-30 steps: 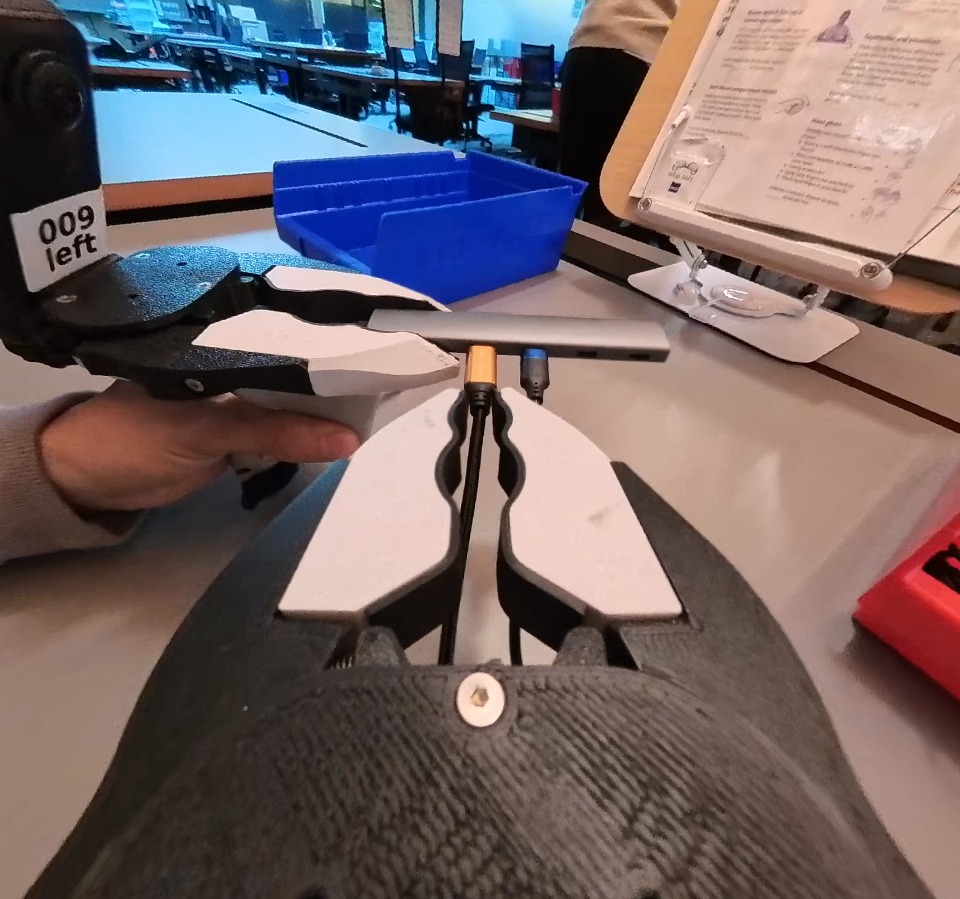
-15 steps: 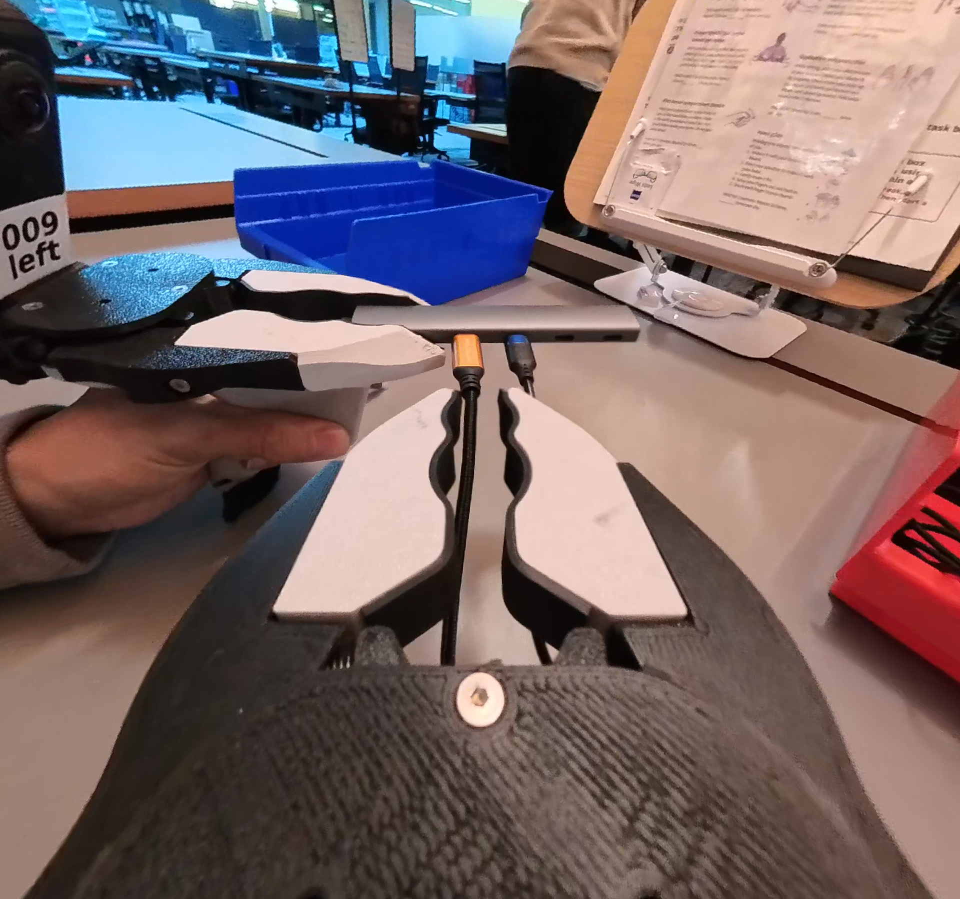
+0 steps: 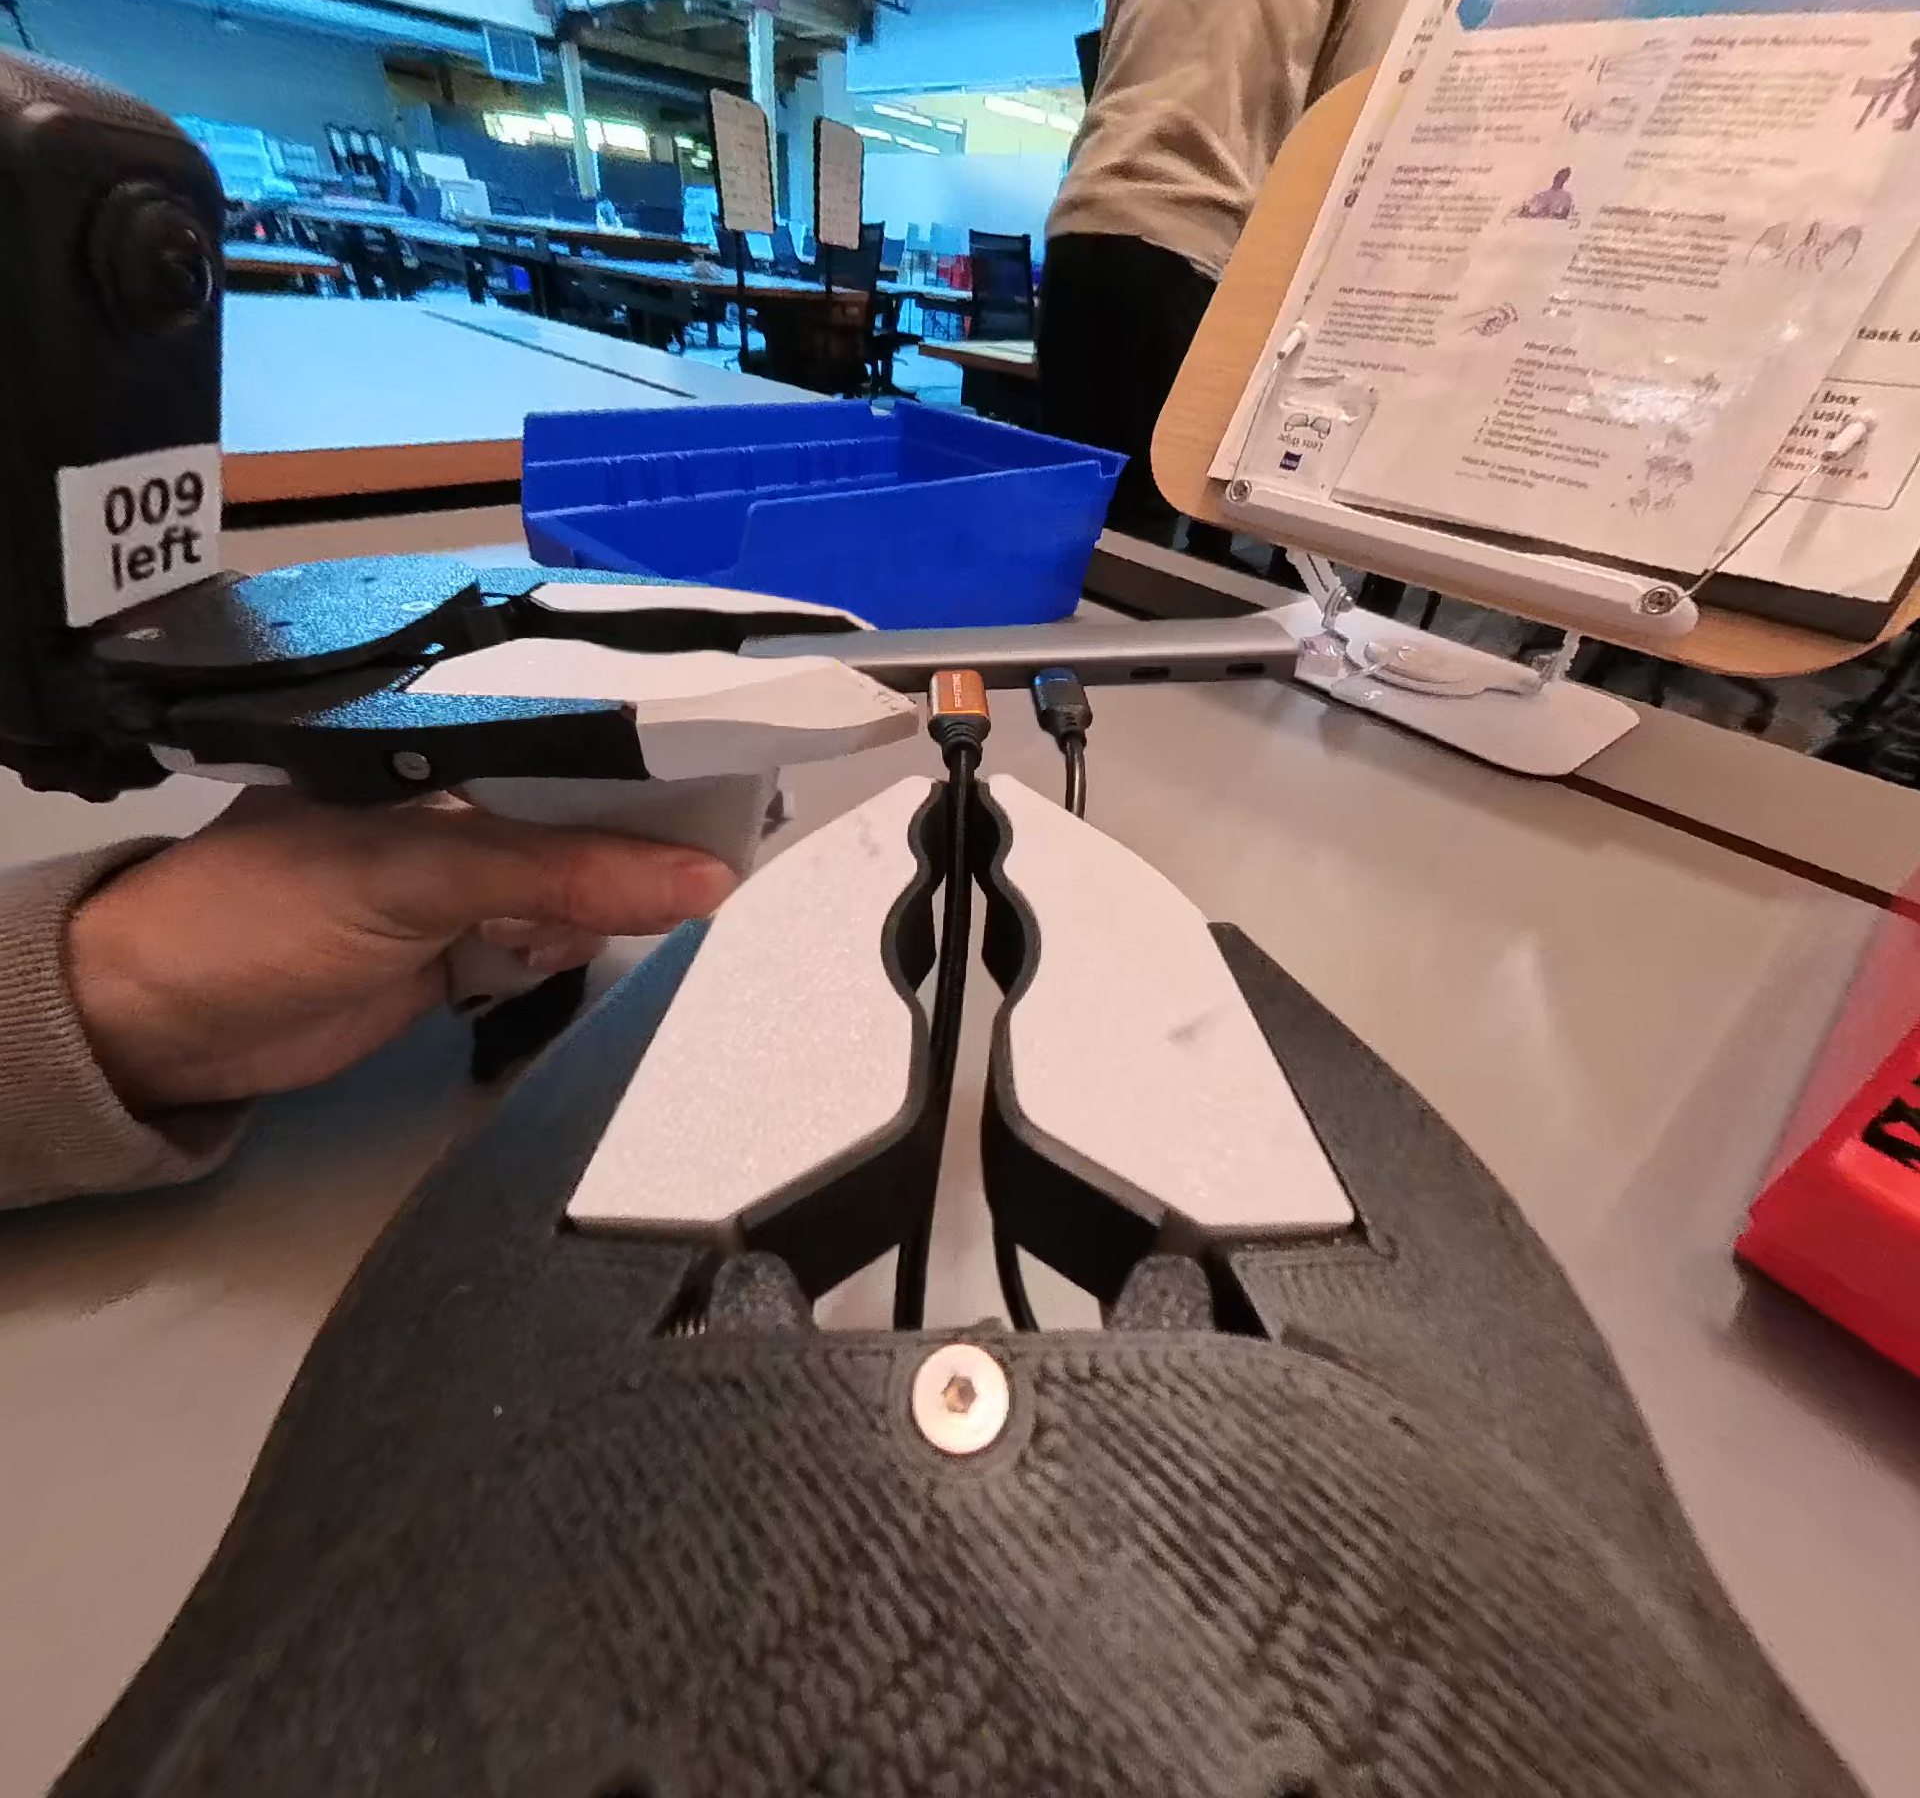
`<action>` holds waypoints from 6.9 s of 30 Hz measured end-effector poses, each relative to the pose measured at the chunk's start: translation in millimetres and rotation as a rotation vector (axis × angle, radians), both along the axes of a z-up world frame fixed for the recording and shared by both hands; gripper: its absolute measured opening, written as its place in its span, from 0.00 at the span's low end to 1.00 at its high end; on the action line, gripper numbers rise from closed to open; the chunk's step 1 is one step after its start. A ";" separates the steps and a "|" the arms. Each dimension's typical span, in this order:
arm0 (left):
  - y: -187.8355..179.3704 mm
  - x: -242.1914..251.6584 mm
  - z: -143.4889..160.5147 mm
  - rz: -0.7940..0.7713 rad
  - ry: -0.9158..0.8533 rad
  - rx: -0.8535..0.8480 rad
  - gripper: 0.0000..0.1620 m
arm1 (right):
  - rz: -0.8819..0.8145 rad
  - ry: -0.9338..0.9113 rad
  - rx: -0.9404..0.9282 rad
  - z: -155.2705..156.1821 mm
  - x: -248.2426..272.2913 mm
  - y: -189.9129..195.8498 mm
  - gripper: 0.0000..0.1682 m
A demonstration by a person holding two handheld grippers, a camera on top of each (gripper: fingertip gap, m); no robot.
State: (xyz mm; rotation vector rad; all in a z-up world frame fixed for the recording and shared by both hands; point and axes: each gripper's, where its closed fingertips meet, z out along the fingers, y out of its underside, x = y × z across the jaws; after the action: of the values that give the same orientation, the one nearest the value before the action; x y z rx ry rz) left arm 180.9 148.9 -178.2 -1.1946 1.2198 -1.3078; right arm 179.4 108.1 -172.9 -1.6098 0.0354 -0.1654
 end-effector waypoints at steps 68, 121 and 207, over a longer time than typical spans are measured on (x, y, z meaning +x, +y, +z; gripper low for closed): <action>54.9 -30.4 53.8 0.212 -0.091 0.025 0.14 | 0.086 0.067 0.388 186.0 237.4 -79.4 0.04; 11.6 -8.7 13.5 0.041 -0.003 0.030 0.14 | 0.019 -0.039 -0.012 11.9 21.5 20.2 0.17; -75.3 -64.5 33.4 -0.859 -0.097 0.002 0.14 | 0.822 0.107 -0.033 37.2 -56.3 -60.2 0.18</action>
State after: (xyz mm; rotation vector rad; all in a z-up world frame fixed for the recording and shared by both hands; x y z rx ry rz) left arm 116.4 73.6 -144.8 -0.5776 1.7434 -1.9401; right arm 123.2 47.9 -135.7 -1.5455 -0.5414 0.5562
